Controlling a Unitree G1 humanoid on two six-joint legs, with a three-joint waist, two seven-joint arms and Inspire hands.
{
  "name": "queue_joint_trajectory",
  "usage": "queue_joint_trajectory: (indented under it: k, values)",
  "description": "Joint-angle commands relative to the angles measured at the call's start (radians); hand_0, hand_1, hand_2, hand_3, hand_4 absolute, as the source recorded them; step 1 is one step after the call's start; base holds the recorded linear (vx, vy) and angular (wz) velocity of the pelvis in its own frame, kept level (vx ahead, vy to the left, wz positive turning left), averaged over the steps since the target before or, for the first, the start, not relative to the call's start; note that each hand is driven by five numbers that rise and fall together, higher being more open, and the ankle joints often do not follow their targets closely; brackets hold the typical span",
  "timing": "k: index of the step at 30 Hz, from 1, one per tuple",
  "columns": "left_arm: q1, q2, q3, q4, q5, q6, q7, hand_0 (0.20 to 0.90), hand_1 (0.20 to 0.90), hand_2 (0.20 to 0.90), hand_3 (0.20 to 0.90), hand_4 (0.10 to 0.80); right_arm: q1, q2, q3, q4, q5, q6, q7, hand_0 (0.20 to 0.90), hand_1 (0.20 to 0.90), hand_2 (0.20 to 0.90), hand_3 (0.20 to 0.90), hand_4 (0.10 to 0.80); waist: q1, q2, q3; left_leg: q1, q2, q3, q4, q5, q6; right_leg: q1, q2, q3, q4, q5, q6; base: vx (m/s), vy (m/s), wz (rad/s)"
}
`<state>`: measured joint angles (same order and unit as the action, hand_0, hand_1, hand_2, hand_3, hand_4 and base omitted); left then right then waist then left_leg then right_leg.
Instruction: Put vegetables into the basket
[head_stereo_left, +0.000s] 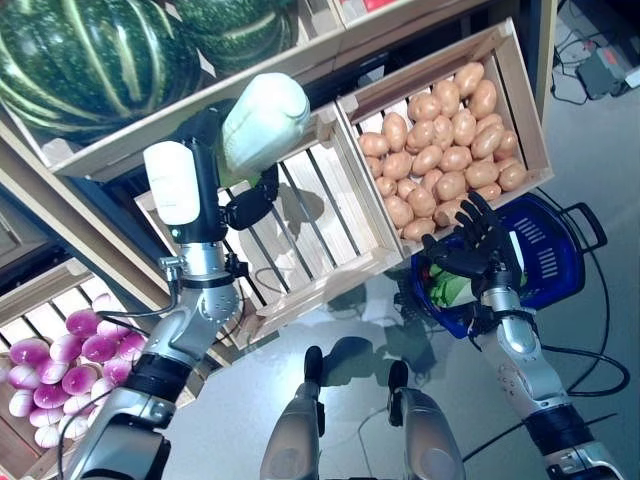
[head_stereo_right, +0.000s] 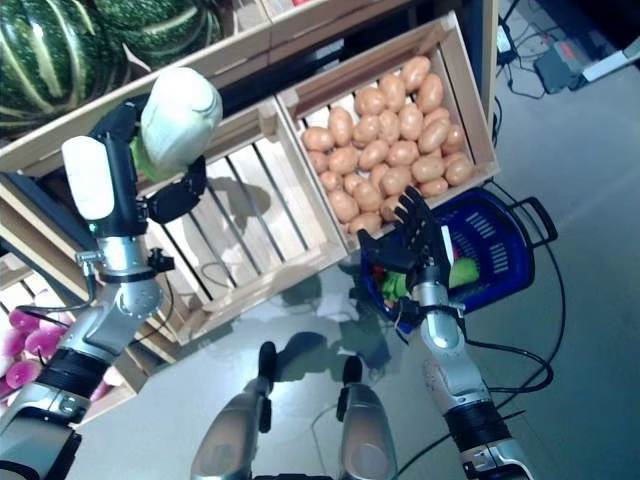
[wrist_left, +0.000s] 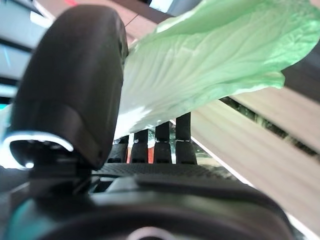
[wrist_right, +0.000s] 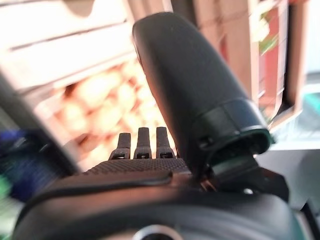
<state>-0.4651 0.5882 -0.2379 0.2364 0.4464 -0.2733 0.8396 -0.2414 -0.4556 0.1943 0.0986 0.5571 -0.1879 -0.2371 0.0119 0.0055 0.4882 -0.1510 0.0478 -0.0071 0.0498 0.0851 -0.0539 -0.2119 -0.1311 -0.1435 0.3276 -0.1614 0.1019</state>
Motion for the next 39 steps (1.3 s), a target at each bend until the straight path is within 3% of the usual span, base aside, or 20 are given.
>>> queue_joint_trajectory:
  k: [1, 12, 22, 27, 31, 39]
  values:
    - [0.009, -0.033, 0.012, -0.063, -0.044, -0.061, -0.035, 0.300, 0.300, 0.300, 0.300, 0.400, 0.016, 0.012, -0.022, -0.101, 0.003, -0.088, 0.106, 0.900, 0.900, 0.900, 0.900, 0.800, -0.012, -0.028, -0.201, 0.028, -0.080, -0.018, 0.012, -0.101, 0.047, 0.112, 0.021, -0.043, -0.202, 0.107, -0.044, 0.059, -0.049, 0.06]
    - [0.036, -0.087, -0.099, -0.008, -0.195, -0.019, -0.307, 0.300, 0.300, 0.300, 0.300, 0.400, -0.032, 0.019, 0.043, -0.214, 0.125, -0.015, 0.277, 0.900, 0.900, 0.900, 0.900, 0.800, 0.008, -0.040, -0.245, 0.100, -0.069, -0.031, -0.015, -0.112, 0.052, 0.185, 0.024, -0.042, -0.237, 0.115, -0.035, 0.064, -0.044, 0.00]
    - [0.027, -0.077, -0.191, 0.009, -0.270, 0.014, -0.529, 0.300, 0.300, 0.300, 0.300, 0.400, -0.058, 0.037, 0.102, -0.208, 0.241, 0.043, 0.322, 0.900, 0.900, 0.900, 0.900, 0.800, 0.016, -0.037, -0.288, 0.134, -0.052, -0.035, -0.056, -0.100, 0.040, 0.225, 0.025, -0.032, -0.288, 0.132, -0.030, 0.018, -0.016, -0.01]
    - [0.029, -0.065, -0.233, 0.018, -0.361, -0.001, -0.693, 0.300, 0.300, 0.300, 0.300, 0.400, -0.067, 0.050, 0.135, -0.180, 0.358, 0.120, 0.389, 0.900, 0.900, 0.900, 0.900, 0.800, 0.014, -0.031, -0.301, 0.153, -0.050, -0.033, -0.065, -0.102, 0.043, 0.236, 0.023, -0.025, -0.289, 0.132, -0.029, 0.000, 0.000, 0.00]
    - [0.044, -0.070, -0.251, 0.023, -0.413, -0.014, -0.755, 0.300, 0.300, 0.300, 0.300, 0.400, -0.054, 0.067, 0.171, -0.172, 0.432, 0.161, 0.441, 0.900, 0.900, 0.900, 0.900, 0.800, 0.014, -0.028, -0.313, 0.165, -0.052, -0.030, -0.068, -0.107, 0.046, 0.243, 0.022, -0.018, -0.291, 0.131, -0.028, 0.038, 0.003, -0.01]
    - [0.068, -0.089, -0.293, 0.011, -0.478, -0.020, -0.826, 0.300, 0.300, 0.300, 0.300, 0.400, -0.064, 0.112, 0.229, -0.150, 0.489, 0.138, 0.454, 0.900, 0.900, 0.900, 0.900, 0.800, 0.018, -0.020, -0.329, 0.186, -0.053, -0.028, -0.080, -0.111, 0.050, 0.257, 0.024, -0.003, -0.301, 0.133, -0.025, 0.033, 0.003, -0.02]
